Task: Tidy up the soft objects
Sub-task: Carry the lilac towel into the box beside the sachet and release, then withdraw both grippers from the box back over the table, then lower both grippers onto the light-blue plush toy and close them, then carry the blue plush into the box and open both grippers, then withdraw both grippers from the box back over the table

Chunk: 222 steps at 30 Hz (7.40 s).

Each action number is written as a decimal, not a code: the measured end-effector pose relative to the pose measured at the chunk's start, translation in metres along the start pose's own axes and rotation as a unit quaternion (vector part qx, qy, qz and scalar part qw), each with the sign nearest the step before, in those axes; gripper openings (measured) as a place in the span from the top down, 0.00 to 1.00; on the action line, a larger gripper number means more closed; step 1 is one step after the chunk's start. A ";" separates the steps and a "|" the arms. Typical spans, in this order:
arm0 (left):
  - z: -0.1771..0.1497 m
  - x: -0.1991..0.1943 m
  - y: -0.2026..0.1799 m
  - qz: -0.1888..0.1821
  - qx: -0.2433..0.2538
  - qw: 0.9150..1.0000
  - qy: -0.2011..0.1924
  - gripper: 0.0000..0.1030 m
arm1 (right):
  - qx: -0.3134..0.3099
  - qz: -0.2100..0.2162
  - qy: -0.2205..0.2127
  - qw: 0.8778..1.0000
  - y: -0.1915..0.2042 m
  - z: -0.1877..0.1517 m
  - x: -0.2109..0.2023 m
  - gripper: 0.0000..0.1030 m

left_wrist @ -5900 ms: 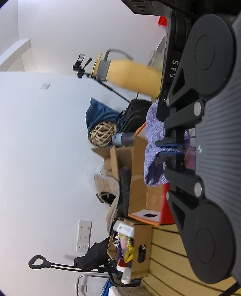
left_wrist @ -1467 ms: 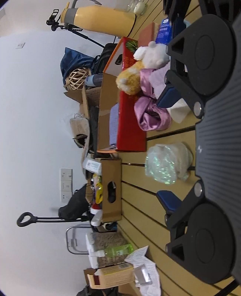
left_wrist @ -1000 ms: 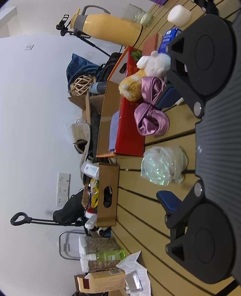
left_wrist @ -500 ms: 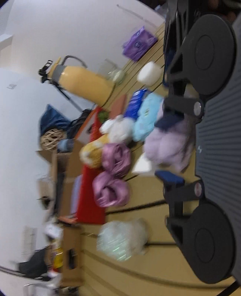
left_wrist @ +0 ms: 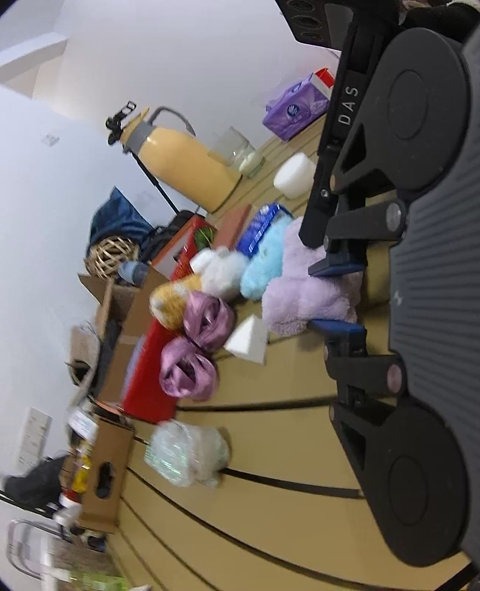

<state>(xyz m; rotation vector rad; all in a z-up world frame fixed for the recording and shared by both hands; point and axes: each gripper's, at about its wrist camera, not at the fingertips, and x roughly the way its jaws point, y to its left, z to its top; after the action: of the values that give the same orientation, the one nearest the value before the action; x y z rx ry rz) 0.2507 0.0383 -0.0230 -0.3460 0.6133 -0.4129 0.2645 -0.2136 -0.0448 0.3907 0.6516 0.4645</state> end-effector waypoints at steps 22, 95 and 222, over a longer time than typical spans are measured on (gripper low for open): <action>0.274 0.221 -0.023 0.004 0.016 1.000 0.015 0.77 | -0.073 -0.019 -0.041 0.996 -0.061 0.276 0.109 0.74; 0.011 -0.001 -0.054 0.154 0.181 0.968 -0.086 0.00 | -0.110 -0.158 -0.111 0.975 -0.016 0.011 -0.082 0.13; 0.013 -0.128 -0.093 0.222 0.192 0.937 -0.188 0.00 | -0.234 -0.067 -0.121 0.962 0.051 0.040 -0.112 0.11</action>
<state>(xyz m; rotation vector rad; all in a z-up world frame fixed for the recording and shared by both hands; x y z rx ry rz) 0.1387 0.0201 0.0880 0.0947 0.2126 -0.0199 0.1977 -0.2386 0.0632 -0.0468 0.3113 0.4183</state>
